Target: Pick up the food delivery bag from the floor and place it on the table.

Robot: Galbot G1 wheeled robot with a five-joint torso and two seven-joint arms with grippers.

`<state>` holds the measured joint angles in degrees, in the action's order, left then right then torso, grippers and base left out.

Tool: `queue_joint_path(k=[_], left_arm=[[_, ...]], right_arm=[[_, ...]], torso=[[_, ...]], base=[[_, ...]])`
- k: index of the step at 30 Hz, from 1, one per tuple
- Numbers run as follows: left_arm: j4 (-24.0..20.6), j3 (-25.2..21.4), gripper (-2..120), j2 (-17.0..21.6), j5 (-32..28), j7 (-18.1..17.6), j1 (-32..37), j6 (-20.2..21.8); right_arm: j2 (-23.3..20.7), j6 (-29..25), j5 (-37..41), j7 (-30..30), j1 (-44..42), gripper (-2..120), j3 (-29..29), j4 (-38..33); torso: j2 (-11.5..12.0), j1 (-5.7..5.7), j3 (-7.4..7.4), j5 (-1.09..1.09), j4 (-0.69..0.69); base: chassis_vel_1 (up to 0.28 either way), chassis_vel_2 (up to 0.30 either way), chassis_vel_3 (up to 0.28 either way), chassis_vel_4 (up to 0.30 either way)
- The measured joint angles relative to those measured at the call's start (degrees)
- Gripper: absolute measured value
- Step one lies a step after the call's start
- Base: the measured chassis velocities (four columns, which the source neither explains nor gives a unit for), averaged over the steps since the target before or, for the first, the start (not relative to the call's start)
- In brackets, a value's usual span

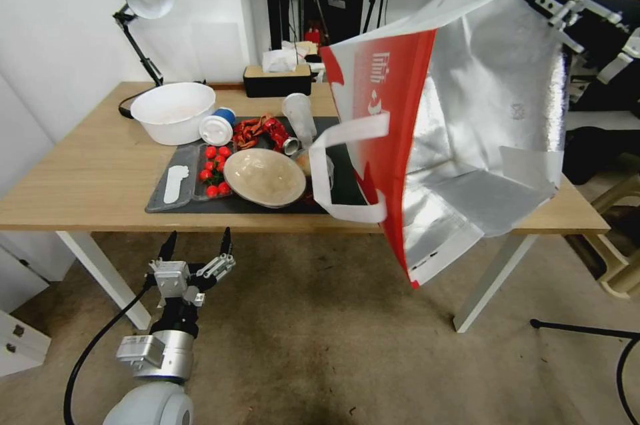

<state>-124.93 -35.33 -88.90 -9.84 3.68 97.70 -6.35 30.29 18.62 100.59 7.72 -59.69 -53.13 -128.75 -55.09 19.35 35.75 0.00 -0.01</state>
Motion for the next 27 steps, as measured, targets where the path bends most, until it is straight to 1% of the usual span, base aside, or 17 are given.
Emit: queue_joint_path(k=[8, 17, 27], left_arm=[[0.0, 0.05, 100, -0.01, 0.15, 0.02, 0.22, -0.09], [0.02, 0.09, 100, -0.19, 0.23, 0.03, 0.37, -0.29], [0.57, 0.05, 100, -0.18, 0.23, 0.03, 0.24, -0.45]], right_arm=[[2.67, -0.02, -3.29, 1.82, -2.78, 0, -0.8, 2.21], [4.9, 0.05, -5.91, 3.68, -2.95, 0, 2.36, 4.14], [5.86, 0.3, -8.11, 4.12, -1.67, 0, 5.23, 7.69]], torso=[[0.01, 0.0, 0.0, 0.0, 0.01], [0.01, -0.01, 0.0, 0.0, 0.01], [0.01, 0.0, 0.0, 0.0, 0.0]], base=[[0.0, 0.0, 0.0, 0.0], [0.0, 0.0, 0.0, 0.0], [0.0, 0.0, 0.0, 0.0]])
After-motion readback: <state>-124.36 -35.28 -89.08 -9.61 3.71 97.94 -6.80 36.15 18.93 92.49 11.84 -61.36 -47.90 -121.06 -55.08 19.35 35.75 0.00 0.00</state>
